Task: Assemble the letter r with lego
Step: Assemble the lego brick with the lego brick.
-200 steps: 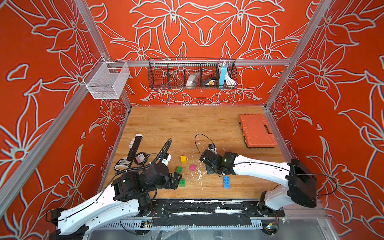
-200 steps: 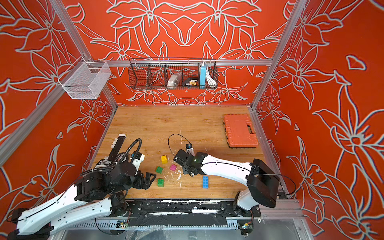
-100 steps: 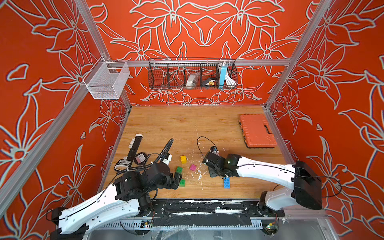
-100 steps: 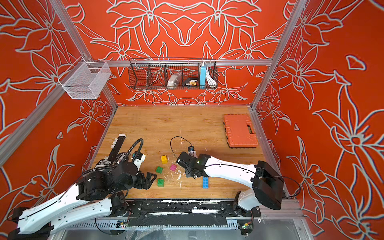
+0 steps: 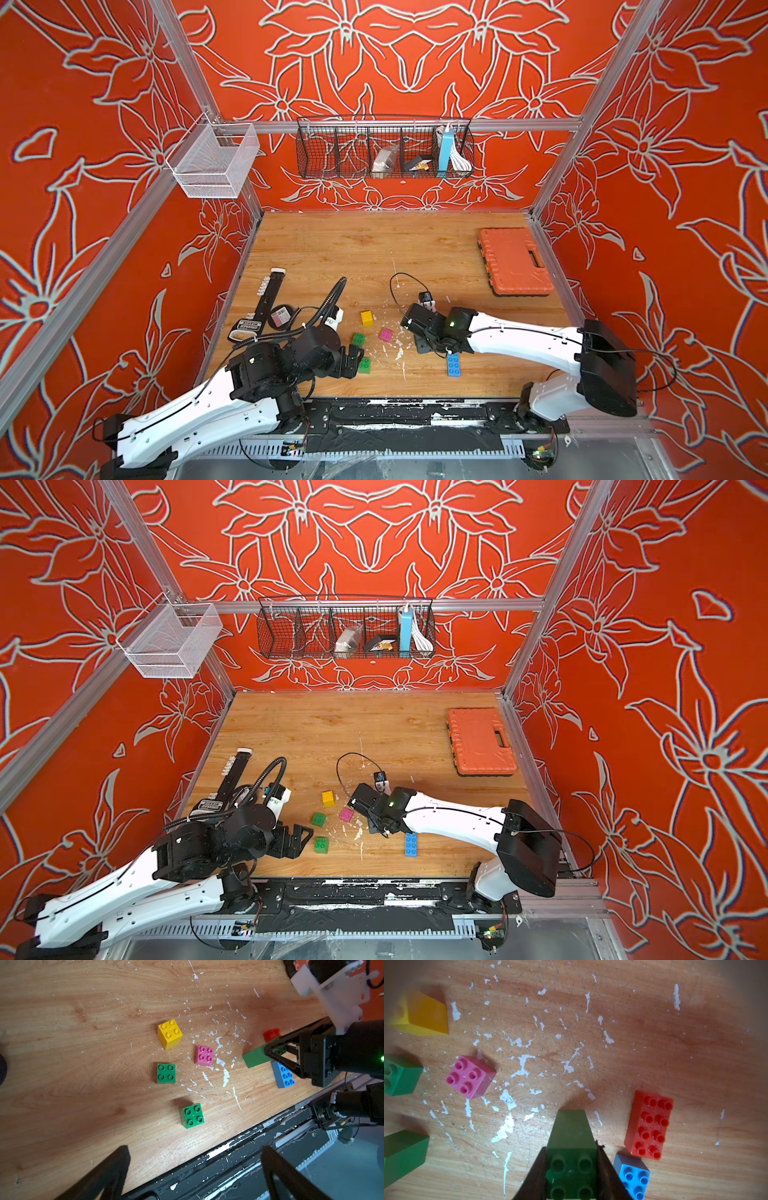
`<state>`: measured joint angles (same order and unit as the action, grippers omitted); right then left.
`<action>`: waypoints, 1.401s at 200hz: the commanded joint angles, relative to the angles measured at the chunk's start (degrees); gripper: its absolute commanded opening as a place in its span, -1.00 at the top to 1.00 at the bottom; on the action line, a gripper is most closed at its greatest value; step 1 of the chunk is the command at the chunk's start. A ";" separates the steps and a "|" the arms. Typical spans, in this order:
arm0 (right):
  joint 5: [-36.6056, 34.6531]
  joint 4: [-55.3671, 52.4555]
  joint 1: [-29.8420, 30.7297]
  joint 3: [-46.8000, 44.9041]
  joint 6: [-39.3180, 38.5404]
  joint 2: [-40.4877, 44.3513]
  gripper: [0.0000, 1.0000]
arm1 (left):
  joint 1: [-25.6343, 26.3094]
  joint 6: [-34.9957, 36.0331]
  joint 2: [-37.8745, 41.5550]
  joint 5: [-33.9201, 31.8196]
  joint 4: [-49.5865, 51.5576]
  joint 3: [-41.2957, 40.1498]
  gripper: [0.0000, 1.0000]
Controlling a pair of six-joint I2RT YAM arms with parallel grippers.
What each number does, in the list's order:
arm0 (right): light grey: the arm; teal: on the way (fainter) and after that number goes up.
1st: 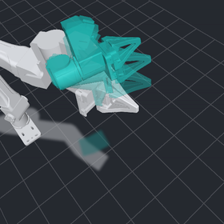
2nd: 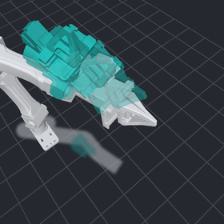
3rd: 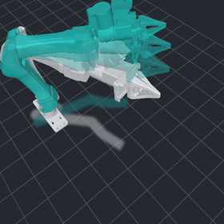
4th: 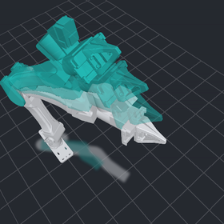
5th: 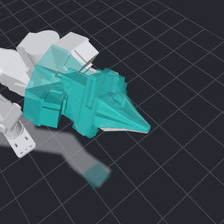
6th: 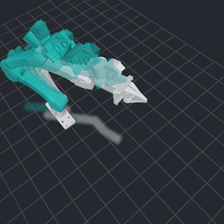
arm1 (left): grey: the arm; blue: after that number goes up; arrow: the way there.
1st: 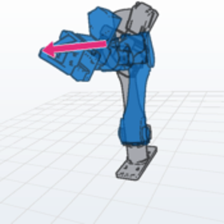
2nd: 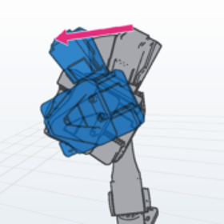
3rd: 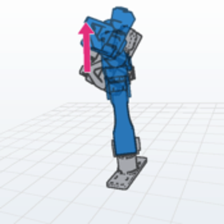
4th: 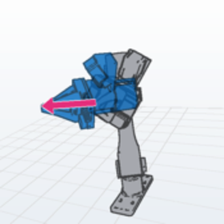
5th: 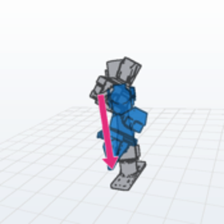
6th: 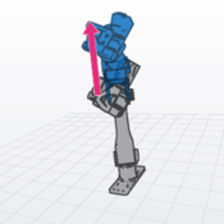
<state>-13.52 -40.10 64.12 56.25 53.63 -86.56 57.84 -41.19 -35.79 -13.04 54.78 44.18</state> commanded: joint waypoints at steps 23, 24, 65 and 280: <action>5.08 -4.78 0.28 -2.02 -0.68 -5.70 1.00 | 0.52 -0.21 -0.86 -1.02 1.16 0.46 -0.97; 4.99 -4.84 0.25 -1.93 -0.83 -5.62 1.00 | 0.52 -0.21 -0.86 -1.02 1.18 0.51 -0.97; 2.24 -10.60 -4.64 7.91 -11.74 -4.56 1.00 | 0.52 -0.69 1.73 -1.44 2.01 0.90 -0.97; 6.01 3.76 -14.20 8.19 -23.40 -6.73 0.43 | 0.52 -0.91 2.65 -1.90 2.34 0.90 -0.97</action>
<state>-7.44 -34.33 50.15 65.49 29.56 -94.37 58.08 -41.58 -33.01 -13.89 56.49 44.21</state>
